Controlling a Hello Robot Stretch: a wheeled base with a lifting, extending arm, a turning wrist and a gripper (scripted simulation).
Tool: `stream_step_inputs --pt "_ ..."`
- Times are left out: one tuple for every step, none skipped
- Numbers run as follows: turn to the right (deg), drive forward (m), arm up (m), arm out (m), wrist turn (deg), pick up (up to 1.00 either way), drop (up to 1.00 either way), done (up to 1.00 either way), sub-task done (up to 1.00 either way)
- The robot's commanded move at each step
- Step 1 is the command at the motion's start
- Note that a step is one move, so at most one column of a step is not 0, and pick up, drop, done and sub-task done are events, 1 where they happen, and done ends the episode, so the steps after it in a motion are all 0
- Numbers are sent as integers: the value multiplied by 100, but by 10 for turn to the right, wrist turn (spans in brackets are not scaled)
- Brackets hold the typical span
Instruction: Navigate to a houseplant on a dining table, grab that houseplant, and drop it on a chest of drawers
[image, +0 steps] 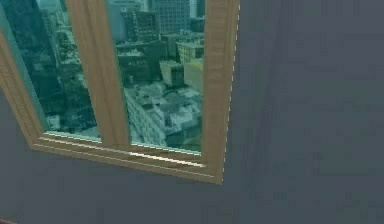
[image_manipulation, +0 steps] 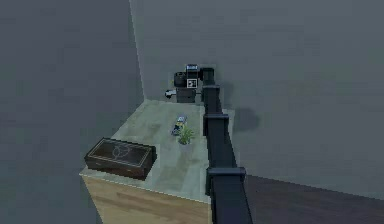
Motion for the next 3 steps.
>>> stream_step_inputs --pt "0 0 10 0 0 0 0 0 0" --pt "0 0 0 -8 0 0 0 0 0" --pt "0 0 0 0 0 0 0 100 0"
